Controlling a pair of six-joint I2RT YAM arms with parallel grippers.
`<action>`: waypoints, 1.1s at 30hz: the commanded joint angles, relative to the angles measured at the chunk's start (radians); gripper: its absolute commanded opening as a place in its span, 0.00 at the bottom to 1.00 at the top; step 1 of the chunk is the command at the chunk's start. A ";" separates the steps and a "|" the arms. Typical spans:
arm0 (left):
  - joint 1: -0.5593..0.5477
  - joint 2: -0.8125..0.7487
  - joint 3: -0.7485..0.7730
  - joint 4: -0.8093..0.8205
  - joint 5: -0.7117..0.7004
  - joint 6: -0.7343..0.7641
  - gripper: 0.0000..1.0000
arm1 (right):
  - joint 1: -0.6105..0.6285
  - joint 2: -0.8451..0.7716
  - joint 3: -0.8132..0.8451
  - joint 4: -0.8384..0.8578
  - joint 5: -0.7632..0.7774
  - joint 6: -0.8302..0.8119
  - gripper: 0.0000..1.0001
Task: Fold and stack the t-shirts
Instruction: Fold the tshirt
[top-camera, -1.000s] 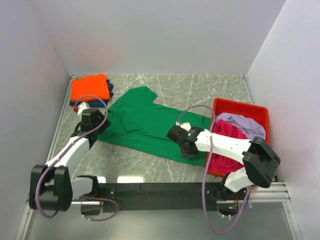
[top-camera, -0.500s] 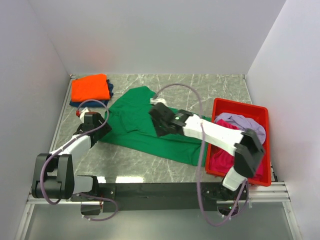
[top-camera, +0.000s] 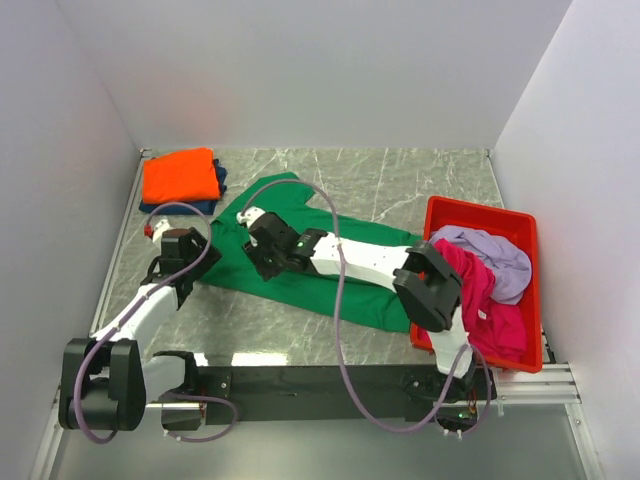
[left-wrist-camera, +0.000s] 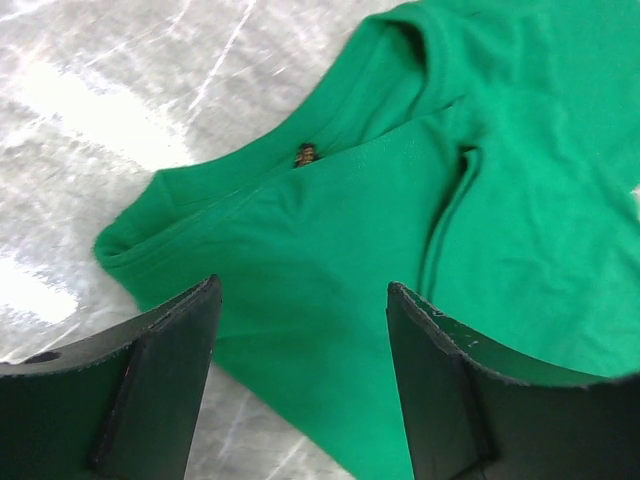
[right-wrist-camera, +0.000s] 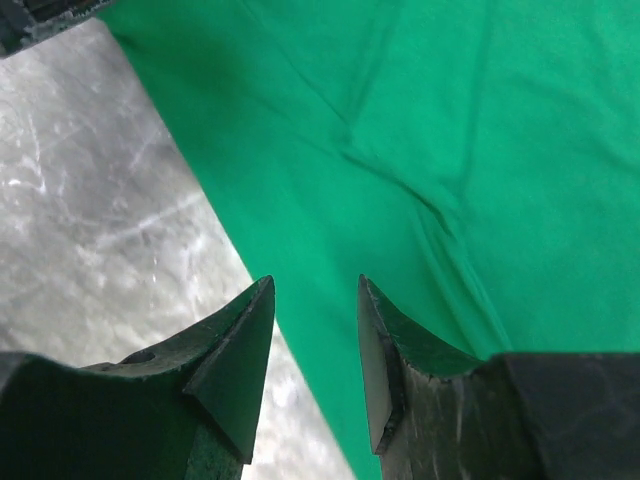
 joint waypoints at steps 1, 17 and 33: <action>0.002 -0.022 -0.009 0.082 0.039 -0.040 0.72 | 0.002 0.049 0.057 0.108 -0.044 -0.050 0.46; 0.002 0.019 -0.011 0.099 0.086 -0.052 0.73 | -0.004 0.241 0.198 0.183 0.038 -0.125 0.47; 0.002 0.016 -0.017 0.114 0.108 -0.058 0.74 | -0.026 0.301 0.214 0.157 0.051 -0.127 0.48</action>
